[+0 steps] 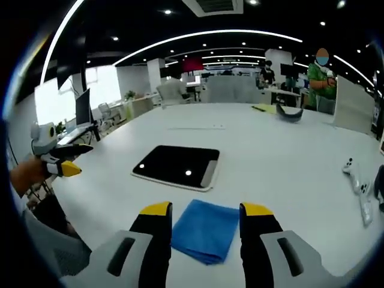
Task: Wipe the mirror surface with the cleaning cloth until all visible marks leave the cleaned area.
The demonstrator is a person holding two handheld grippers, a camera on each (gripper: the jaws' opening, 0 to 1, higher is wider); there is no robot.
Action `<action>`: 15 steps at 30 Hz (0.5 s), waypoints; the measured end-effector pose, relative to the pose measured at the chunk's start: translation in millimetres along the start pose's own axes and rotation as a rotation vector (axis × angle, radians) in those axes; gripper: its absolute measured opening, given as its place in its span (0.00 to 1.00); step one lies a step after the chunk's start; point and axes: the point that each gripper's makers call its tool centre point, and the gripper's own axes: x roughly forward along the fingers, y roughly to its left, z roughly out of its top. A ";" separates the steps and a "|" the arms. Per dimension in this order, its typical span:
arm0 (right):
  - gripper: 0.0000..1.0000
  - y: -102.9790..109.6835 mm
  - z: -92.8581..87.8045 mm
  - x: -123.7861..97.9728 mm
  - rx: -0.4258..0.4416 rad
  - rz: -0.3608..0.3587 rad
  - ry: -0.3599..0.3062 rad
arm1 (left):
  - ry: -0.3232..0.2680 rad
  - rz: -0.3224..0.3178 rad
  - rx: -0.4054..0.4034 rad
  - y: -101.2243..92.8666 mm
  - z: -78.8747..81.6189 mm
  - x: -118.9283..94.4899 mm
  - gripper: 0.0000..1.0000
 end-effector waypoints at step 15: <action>0.52 -10.2 -1.3 -1.6 -0.018 -0.048 -0.002 | 0.002 -0.005 -0.004 -1.1 -1.7 1.8 0.92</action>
